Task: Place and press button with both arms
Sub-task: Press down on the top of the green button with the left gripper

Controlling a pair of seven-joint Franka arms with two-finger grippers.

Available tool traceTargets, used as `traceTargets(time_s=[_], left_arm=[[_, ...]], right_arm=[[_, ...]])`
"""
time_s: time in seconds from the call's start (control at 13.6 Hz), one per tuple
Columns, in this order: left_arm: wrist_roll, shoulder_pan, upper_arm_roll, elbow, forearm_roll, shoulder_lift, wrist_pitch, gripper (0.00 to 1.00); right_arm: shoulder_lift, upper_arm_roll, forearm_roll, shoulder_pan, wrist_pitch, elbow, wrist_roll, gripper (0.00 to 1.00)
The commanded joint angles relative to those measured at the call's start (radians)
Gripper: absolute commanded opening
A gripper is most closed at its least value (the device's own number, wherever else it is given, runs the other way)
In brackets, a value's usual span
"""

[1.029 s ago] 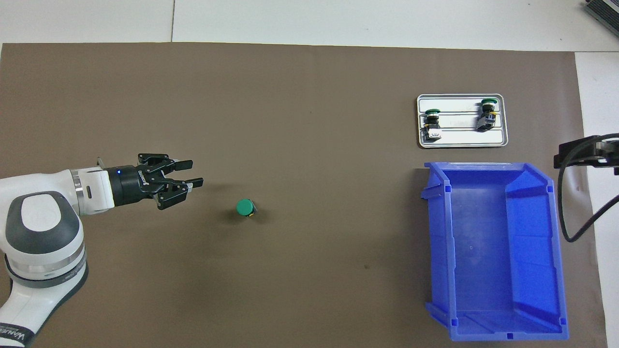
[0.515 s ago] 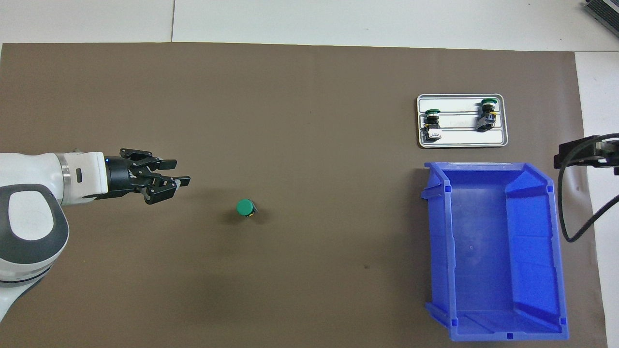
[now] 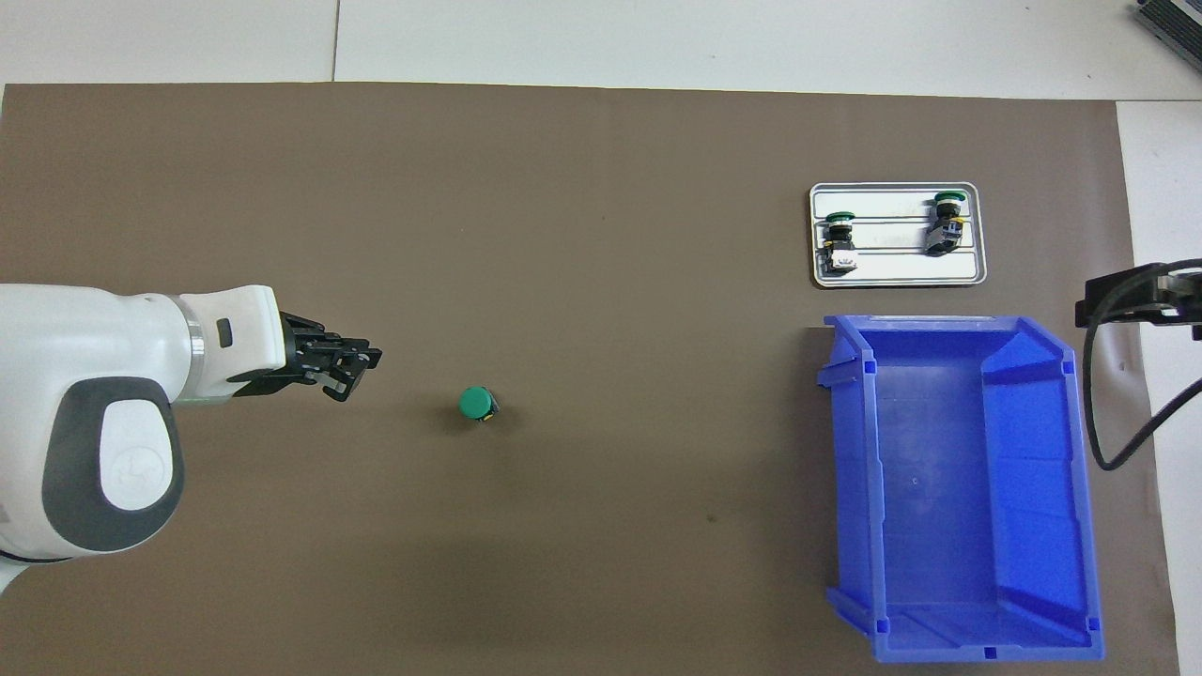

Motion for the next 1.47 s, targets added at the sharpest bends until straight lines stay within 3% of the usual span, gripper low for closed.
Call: traceTargets(time_s=[0.0, 0.15, 0.44, 0.66, 1.4], left_arm=[[-0.227, -0.013, -0.055, 0.015, 0.137, -0.006, -0.007, 0.00], [-0.507, -0.030, -0.069, 0.027, 0.218, -0.001, -0.002, 0.00], [-0.692, -0.146, -0.074, 0.016, 0.323, 0.026, -0.004, 0.00], [-0.861, -0.204, -0.074, 0.024, 0.484, 0.078, 0.012, 0.00], [-0.952, -0.261, -0.074, 0.006, 0.499, 0.177, 0.122, 0.00]], right_arm=[[-0.020, 0.001, 0.018, -0.002, 0.013, -0.024, -0.005, 1.00], [-0.020, 0.001, 0.018, -0.002, 0.013, -0.024, -0.005, 1.00], [-0.020, 0.001, 0.018, -0.002, 0.013, -0.024, -0.005, 1.00], [-0.020, 0.001, 0.018, -0.002, 0.013, -0.024, -0.005, 1.00], [-0.020, 0.001, 0.018, -0.002, 0.013, -0.024, -0.005, 1.00]])
